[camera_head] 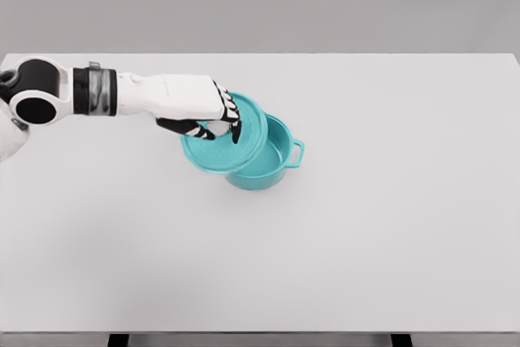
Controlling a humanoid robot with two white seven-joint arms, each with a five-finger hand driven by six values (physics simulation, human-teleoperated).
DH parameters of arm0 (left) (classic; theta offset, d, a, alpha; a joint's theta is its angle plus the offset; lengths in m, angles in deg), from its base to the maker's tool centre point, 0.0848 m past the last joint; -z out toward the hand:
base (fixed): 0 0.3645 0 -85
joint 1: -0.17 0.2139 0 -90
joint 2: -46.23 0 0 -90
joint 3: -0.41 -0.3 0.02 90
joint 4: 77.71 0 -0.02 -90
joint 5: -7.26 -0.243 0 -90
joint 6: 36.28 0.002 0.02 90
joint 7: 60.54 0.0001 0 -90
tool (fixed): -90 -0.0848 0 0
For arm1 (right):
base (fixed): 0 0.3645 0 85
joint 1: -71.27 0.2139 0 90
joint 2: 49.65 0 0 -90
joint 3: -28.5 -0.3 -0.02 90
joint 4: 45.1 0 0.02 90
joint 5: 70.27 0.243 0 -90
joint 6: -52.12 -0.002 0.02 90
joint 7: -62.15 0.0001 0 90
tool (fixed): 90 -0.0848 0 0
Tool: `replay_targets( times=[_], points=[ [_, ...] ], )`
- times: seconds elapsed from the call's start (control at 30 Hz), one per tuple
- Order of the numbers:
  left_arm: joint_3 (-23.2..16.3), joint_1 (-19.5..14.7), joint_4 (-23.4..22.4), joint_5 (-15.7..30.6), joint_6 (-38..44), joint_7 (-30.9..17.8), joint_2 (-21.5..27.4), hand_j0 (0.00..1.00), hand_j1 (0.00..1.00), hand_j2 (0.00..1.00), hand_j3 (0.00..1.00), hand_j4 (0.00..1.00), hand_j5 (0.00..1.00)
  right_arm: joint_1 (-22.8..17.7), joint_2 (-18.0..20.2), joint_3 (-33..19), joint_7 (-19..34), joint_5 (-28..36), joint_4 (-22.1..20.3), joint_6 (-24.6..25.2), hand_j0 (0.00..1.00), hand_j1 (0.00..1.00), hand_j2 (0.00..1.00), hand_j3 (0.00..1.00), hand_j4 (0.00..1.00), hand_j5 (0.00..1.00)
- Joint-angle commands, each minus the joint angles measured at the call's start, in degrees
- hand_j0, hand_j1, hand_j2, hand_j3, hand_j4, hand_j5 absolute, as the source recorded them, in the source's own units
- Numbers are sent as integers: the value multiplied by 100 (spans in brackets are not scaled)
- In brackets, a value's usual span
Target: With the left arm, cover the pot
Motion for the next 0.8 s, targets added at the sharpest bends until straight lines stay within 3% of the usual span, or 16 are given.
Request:
replay_targets(
  times=[0.0,0.77],
  points=[
    [-55,-9,-259,26,15,-14,-315,52,52,52,52,52,52,0,0,-1,0,-3,-1,-2,100,100,100,100,100,100],
    [-257,-141,-734,17,15,-93,-851,52,52,52,52,52,52,0,0,-1,0,-3,-1,-2,100,100,100,100,100,100]
  ],
)
